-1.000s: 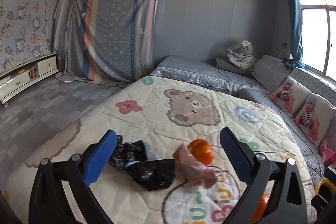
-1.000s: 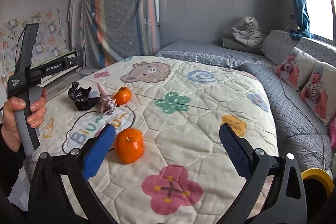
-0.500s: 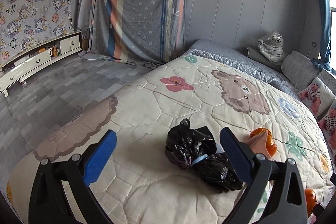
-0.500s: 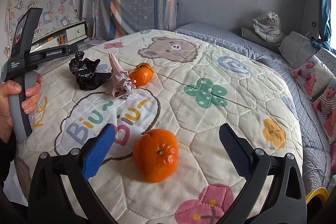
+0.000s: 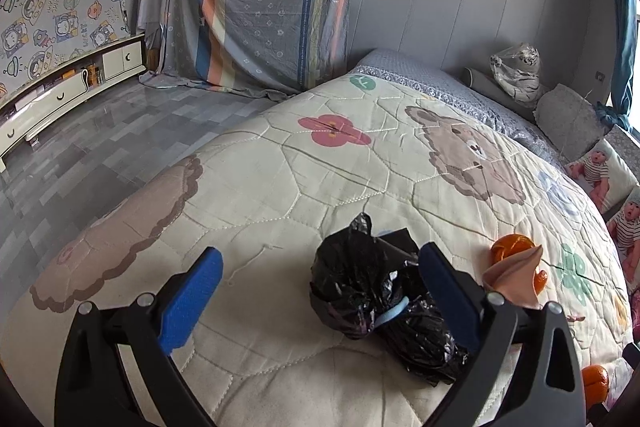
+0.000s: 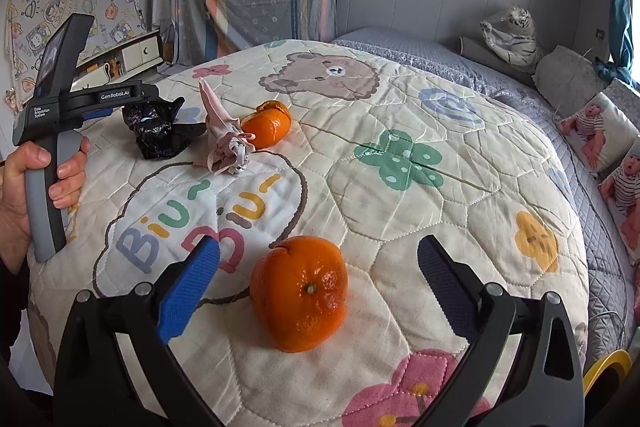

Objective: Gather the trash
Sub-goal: 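Grasp the orange snack bag with the right tool while the left grasps a black bag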

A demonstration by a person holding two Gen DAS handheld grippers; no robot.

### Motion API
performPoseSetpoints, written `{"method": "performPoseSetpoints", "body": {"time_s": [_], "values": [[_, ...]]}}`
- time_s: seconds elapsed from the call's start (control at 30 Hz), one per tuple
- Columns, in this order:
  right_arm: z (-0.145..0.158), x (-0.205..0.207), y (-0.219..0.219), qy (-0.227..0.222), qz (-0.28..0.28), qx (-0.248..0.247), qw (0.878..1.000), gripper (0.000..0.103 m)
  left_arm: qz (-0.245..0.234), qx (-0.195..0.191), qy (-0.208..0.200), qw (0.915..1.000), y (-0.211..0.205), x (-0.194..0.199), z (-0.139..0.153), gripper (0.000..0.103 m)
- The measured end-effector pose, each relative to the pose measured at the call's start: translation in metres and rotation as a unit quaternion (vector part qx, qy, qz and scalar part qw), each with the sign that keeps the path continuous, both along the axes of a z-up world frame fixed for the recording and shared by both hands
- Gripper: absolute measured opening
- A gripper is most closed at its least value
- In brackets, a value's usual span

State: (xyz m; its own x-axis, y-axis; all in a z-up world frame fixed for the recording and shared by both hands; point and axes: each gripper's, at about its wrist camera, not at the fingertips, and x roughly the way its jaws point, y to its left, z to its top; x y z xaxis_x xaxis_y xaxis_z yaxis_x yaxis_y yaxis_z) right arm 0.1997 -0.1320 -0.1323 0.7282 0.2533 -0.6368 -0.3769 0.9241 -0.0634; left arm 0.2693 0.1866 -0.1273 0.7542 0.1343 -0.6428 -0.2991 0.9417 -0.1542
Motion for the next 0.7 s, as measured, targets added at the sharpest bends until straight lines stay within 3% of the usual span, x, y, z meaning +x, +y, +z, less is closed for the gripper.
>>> {"method": "performPoseSetpoints", "body": {"time_s": [0.2,0.4,0.47,0.57,0.7], "values": [[-0.006,0.003,0.001,0.01,-0.002,-0.003,1.0,0.094,-0.01,-0.015,0.014,0.9997,0.001,0.007,-0.007,0.089],[-0.009,0.004,0.002,0.013,-0.002,-0.003,1.0,0.093,-0.019,-0.03,0.019,0.9992,0.0,0.013,-0.012,0.073],[-0.009,0.004,0.002,0.014,-0.002,-0.004,1.0,0.081,-0.021,-0.037,0.02,0.9989,0.001,0.015,-0.013,0.061],[-0.011,0.006,0.003,0.021,-0.003,-0.005,1.0,0.071,-0.025,-0.051,0.022,0.9981,0.002,0.019,-0.015,0.046],[-0.013,0.009,0.001,0.033,0.001,0.005,0.999,0.05,-0.026,-0.061,0.009,0.9978,0.002,0.018,-0.013,0.036]]}}
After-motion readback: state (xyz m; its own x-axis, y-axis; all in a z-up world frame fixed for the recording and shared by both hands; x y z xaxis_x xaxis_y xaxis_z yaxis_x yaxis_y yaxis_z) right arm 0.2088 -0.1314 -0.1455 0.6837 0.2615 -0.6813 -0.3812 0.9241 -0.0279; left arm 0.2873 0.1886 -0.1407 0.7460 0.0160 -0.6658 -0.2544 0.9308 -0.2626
